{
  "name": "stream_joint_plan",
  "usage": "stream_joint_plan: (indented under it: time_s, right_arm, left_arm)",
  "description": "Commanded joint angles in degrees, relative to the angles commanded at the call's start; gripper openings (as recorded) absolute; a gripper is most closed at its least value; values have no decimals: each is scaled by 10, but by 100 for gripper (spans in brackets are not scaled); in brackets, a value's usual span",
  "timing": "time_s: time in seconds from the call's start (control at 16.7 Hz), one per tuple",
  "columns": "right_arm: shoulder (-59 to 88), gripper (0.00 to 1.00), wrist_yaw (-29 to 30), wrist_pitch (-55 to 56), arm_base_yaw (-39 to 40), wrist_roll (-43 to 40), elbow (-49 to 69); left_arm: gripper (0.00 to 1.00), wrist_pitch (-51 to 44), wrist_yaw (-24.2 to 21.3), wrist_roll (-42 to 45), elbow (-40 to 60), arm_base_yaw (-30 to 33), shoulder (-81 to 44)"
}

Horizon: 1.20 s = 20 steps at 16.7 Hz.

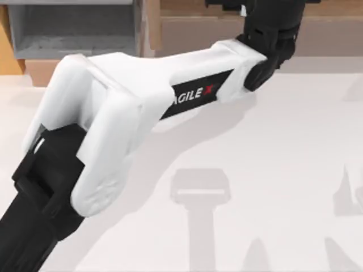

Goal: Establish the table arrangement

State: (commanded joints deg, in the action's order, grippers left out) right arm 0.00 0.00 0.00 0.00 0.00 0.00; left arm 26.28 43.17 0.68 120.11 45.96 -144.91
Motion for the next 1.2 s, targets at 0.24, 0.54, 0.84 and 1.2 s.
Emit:
stream_joint_plan:
  time_s: [0.24, 0.54, 0.84, 1.2]
  right_arm:
    - [0, 100, 0, 0, 0, 0, 0]
    - [0, 100, 0, 0, 0, 0, 0]
    - [0, 100, 0, 0, 0, 0, 0]
    - [0, 100, 0, 0, 0, 0, 0]
  left_arm:
    - [0, 17, 13, 2, -54, 13, 39]
    - [0, 37, 29, 3, -118, 30, 83]
    - [0, 34, 24, 9, -121, 26, 85]
    - [0, -3, -89, 134, -244, 39, 198]
